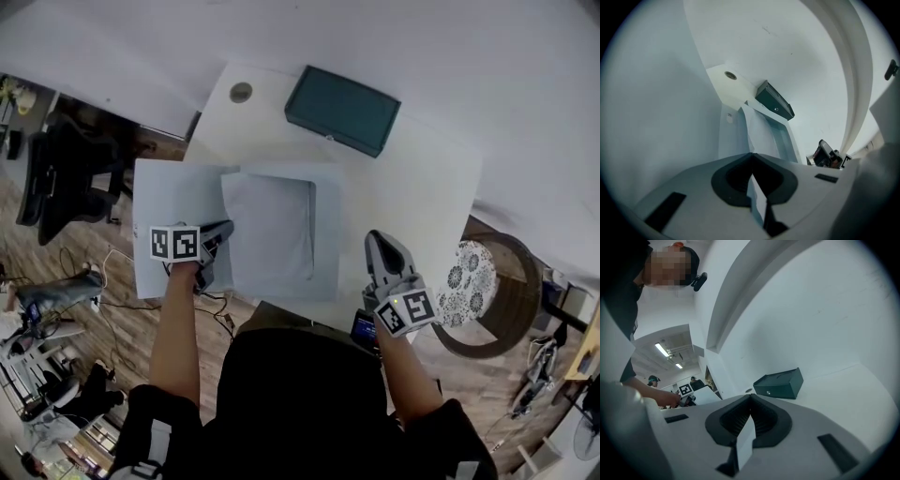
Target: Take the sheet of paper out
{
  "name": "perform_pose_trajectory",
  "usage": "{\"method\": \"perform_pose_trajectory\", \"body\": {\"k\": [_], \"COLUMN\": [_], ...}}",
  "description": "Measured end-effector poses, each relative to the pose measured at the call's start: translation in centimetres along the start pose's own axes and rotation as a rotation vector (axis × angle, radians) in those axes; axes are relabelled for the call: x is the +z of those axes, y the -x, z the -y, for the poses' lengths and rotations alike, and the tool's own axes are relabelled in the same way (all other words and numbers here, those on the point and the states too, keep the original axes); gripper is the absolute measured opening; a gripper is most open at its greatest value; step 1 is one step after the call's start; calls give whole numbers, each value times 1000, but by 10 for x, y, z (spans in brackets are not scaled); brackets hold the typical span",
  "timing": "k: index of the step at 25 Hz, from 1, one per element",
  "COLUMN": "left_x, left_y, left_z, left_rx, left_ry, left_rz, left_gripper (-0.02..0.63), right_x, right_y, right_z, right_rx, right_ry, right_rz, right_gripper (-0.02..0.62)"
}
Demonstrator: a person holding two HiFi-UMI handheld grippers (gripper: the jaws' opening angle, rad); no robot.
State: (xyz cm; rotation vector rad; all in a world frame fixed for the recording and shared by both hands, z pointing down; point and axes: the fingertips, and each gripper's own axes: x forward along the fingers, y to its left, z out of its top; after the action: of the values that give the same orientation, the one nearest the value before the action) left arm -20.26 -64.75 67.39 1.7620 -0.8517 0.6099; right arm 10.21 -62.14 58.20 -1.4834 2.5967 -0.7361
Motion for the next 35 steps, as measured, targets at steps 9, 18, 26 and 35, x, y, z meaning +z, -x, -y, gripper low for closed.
{"method": "perform_pose_trajectory", "body": {"k": [9, 18, 26, 35], "left_x": [6, 4, 11, 17], "left_y": [61, 119, 180, 240], "left_z": [-2, 11, 56, 139], "left_rx": [88, 117, 158, 96], "left_ry": [-22, -13, -131, -302], "left_rz": [71, 221, 456, 832], "left_gripper": [5, 5, 4, 3], "right_x": [6, 19, 32, 75], "right_y": [11, 24, 47, 80], "right_z": [-14, -47, -67, -98], "right_rx": [61, 170, 212, 228], "right_ry": [7, 63, 95, 196], "right_rz": [29, 71, 99, 183], "right_gripper": [11, 11, 11, 11]}}
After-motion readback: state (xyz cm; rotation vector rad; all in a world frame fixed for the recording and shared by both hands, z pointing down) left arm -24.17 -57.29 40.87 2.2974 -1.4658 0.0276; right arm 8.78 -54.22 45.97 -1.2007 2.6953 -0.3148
